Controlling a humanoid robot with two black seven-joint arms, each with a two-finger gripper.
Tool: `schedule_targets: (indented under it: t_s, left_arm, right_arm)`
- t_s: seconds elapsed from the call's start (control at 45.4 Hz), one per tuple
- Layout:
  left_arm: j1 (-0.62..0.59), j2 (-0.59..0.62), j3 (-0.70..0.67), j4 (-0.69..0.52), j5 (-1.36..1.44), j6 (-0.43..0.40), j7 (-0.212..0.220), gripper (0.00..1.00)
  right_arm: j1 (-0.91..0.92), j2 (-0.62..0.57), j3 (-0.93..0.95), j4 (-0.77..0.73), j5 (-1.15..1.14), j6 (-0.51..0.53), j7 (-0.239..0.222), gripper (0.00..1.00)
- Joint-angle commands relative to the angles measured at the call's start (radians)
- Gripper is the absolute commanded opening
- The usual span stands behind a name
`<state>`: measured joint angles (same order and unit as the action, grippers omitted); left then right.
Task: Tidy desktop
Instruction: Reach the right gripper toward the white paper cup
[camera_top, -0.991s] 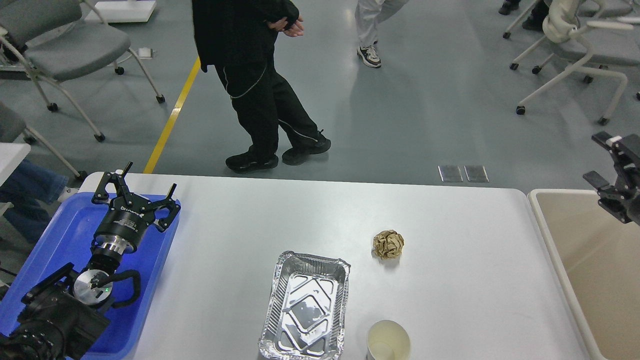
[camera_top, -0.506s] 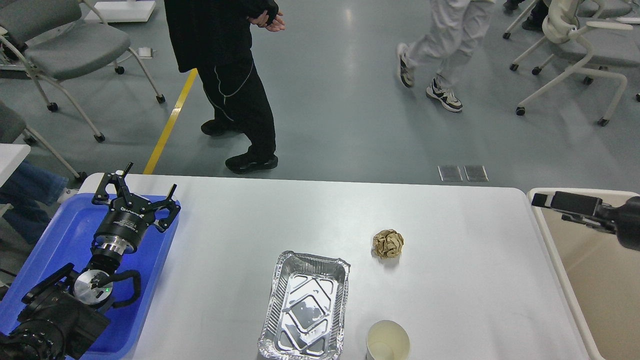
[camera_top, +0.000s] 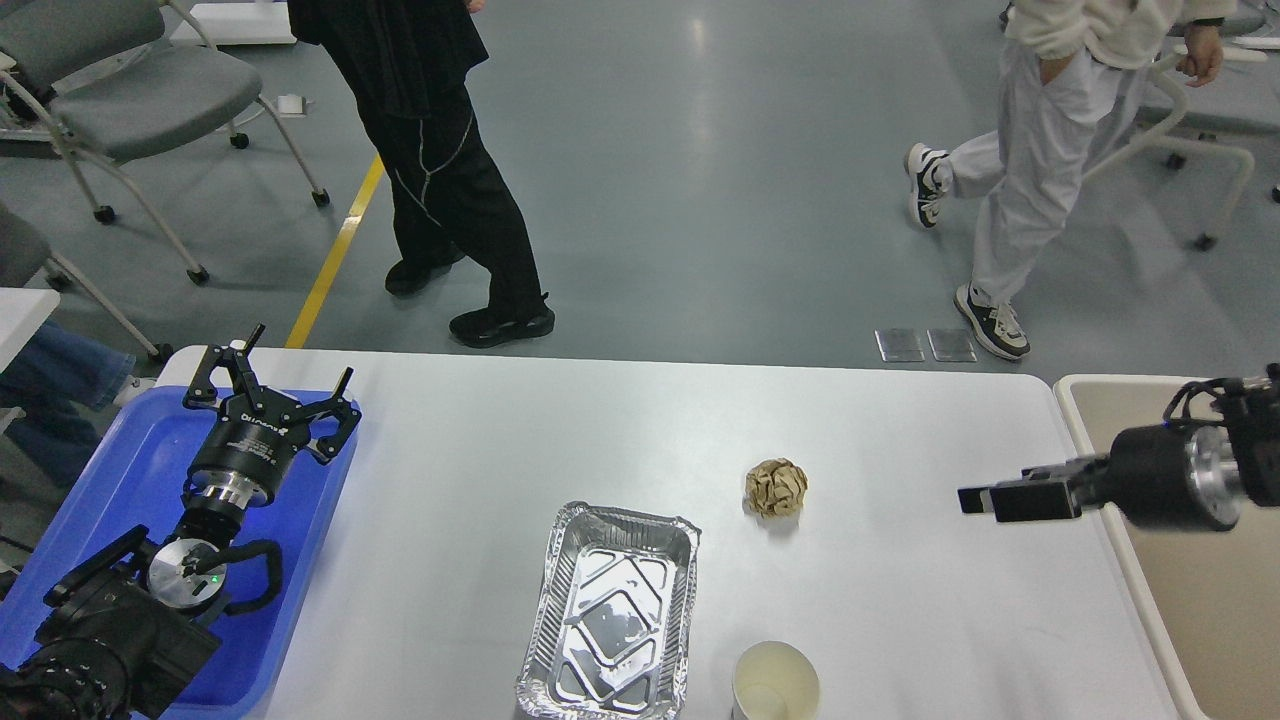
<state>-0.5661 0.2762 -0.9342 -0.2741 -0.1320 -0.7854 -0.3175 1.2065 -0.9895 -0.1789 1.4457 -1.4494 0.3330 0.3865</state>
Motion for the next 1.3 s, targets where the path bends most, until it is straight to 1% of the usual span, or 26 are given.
schedule_targets:
  t_s: [0.0,0.11,0.198,0.374,0.55,0.705,0.859,1.013,1.277]
  left_arm:
    - [0.0,0.0,0.0,0.001,0.0,0.0,0.0,1.0]
    - [0.0,0.0,0.0,0.0,0.0,0.0,0.0,1.0]
    - [0.0,0.0,0.0,0.001,0.0,0.0,0.0,1.0]
    - [0.0,0.0,0.0,0.001,0.0,0.0,0.0,1.0]
    - [0.0,0.0,0.0,0.0,0.0,0.0,0.0,1.0]
    - [0.0,0.0,0.0,0.001,0.0,0.0,0.0,1.0]
    - [0.0,0.0,0.0,0.0,0.0,0.0,0.0,1.0]
    - [0.0,0.0,0.0,0.0,0.0,0.0,0.0,1.0]
    - [0.0,0.0,0.0,0.0,0.0,0.0,0.0,1.0]
  right_arm:
    - [0.137,0.16,-0.165,0.028,-0.046,0.021,0.002,1.0]
    - [0.212,0.202,-0.244,0.08,-0.045,0.024,0.002,1.0]
    - [0.234,0.252,-0.272,0.084,-0.046,0.035,0.003,1.0]
    - [0.219,0.368,-0.335,0.074,-0.051,0.035,0.002,1.0]
    - [0.16,0.426,-0.327,0.035,-0.052,0.028,0.0,1.0]
    - [0.11,0.442,-0.303,-0.005,-0.046,0.021,0.0,1.0]
    - [0.048,0.471,-0.249,-0.076,-0.037,0.02,-0.001,1.0]
    - [0.027,0.471,-0.243,-0.091,-0.036,0.015,-0.003,1.0]
    - [-0.044,0.483,-0.223,-0.165,-0.034,-0.026,-0.003,1.0]
